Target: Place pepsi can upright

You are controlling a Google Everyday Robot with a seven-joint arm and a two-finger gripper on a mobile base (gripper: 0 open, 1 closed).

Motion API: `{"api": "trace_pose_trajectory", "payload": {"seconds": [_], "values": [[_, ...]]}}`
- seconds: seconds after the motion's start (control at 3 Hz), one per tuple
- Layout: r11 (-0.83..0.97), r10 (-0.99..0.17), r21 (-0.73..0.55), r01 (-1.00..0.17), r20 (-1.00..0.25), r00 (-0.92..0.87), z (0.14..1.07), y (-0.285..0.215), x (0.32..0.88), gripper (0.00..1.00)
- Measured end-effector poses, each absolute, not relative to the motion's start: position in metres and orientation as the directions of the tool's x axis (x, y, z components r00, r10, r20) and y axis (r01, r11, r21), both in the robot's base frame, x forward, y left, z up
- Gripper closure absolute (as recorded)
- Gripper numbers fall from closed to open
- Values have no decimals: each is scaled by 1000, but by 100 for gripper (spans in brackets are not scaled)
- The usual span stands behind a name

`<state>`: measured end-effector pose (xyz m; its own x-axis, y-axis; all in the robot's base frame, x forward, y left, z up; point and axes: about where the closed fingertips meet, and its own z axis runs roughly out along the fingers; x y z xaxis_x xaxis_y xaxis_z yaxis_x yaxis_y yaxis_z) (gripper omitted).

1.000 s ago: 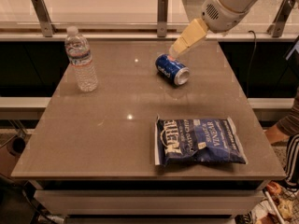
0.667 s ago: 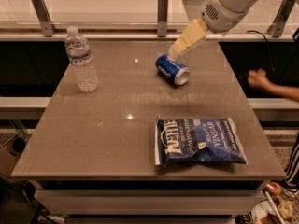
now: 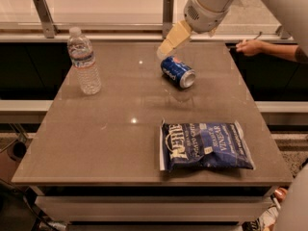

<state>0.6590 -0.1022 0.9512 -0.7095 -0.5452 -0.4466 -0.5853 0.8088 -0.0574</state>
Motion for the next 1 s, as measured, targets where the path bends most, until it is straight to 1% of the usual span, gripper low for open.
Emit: {"api": "trace_pose_trajectory", "payload": {"seconds": [0.33, 1.0], "values": [[801, -565, -54, -597, -401, -721, 937, -85, 667, 0], [803, -583, -56, -594, -284, -761, 909, -79, 677, 0]]}}
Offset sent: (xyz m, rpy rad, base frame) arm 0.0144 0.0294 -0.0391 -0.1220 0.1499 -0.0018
